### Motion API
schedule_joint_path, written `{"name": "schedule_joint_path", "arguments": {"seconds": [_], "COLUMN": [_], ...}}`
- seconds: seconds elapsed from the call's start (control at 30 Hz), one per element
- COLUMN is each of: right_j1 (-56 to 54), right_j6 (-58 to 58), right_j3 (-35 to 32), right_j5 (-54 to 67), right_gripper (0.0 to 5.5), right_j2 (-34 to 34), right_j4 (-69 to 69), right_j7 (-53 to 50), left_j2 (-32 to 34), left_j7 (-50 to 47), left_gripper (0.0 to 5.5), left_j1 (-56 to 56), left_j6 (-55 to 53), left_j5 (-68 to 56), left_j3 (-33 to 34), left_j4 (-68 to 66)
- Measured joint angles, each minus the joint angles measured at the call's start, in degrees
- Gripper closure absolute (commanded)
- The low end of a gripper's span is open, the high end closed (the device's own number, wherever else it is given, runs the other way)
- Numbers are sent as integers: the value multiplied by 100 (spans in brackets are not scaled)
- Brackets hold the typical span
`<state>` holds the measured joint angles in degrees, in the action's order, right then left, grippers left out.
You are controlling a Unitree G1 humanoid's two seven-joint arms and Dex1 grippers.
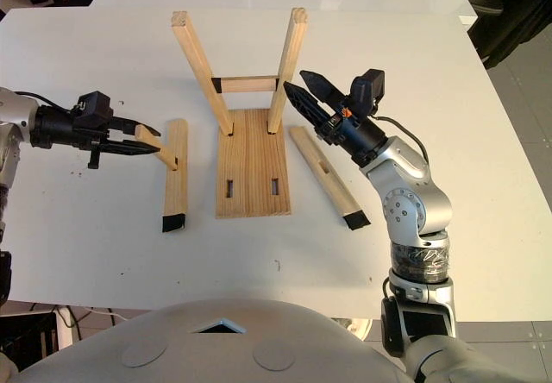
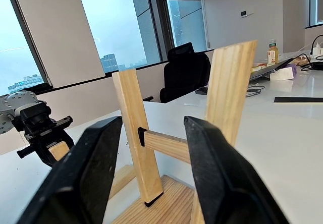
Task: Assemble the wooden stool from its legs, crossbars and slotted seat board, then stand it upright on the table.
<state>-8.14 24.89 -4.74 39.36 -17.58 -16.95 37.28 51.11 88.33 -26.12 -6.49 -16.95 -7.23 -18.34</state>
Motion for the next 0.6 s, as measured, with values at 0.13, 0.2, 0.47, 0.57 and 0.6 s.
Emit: {"name": "schedule_joint_path", "arguments": {"seconds": [0.13,0.2,0.47,0.57,0.6], "right_j1": [-4,-4,-13,-23,-25], "right_j6": [39,45,64,68,68], "right_j3": [9,13,80,115,118], "right_j5": [11,14,17,17,17], "right_gripper": [324,324,324,324,324], "right_j2": [-8,-13,24,81,89], "right_j4": [1,1,11,13,15], "right_j7": [1,2,-6,-16,-16], "left_j2": [31,22,-34,-74,-91], "left_j7": [0,24,222,289,294], "left_gripper": [420,420,420,420,420], "left_j1": [22,-18,-386,-544,-584], "left_j6": [31,71,123,215,237], "left_j5": [-13,-20,-33,-17,-11], "left_j3": [-7,-31,-228,-344,-368], "left_j4": [-14,-111,-647,-817,-862]}}
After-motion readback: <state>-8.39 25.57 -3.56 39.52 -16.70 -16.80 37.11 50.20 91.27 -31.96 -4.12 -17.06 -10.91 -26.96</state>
